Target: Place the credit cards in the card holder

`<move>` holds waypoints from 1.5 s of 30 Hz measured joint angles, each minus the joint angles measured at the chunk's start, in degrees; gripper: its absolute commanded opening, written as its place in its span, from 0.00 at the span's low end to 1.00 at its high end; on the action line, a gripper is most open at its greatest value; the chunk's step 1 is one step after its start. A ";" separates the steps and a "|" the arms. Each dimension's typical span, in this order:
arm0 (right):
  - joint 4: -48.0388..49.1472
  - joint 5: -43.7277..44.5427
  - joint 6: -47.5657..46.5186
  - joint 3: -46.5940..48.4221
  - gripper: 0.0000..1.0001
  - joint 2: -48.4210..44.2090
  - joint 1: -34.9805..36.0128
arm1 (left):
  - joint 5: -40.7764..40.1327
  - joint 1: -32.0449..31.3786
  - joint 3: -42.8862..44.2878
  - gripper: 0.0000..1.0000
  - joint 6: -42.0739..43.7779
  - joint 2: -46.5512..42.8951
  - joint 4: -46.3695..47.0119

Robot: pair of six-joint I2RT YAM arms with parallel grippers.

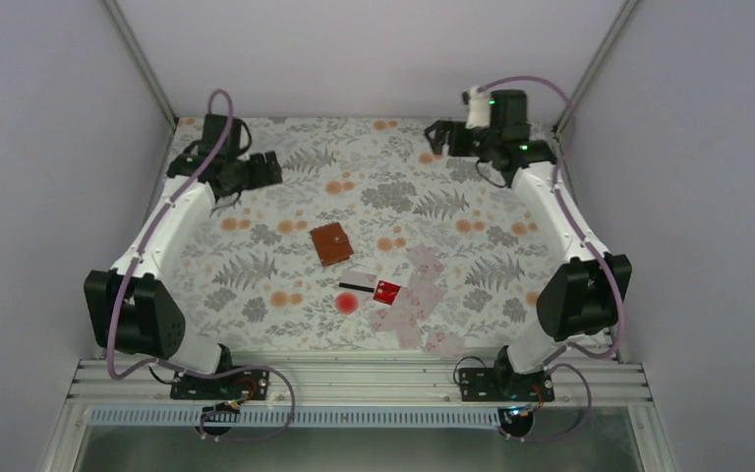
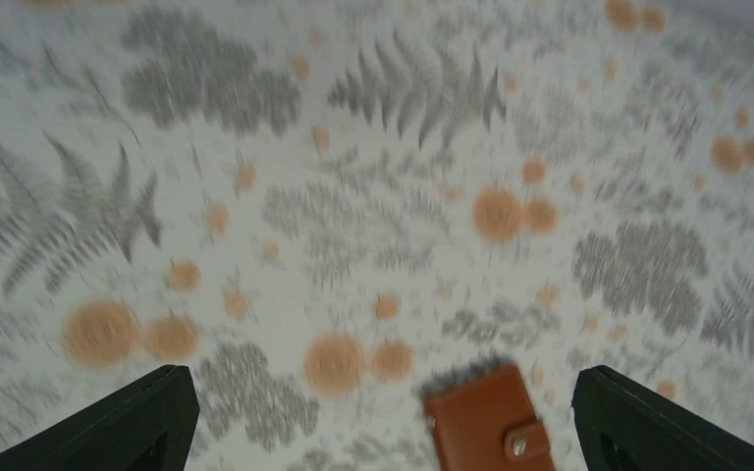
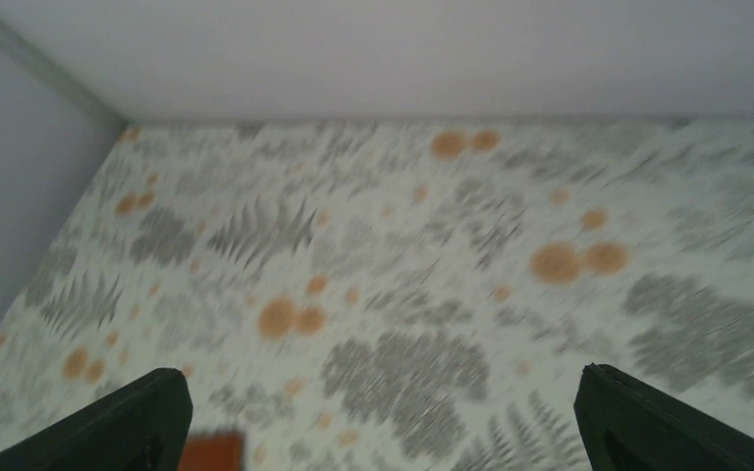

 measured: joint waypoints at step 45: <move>-14.71 6.38 5.33 9.53 0.70 32.17 33.90 | 10.32 -10.40 -19.89 0.63 -8.68 15.39 11.67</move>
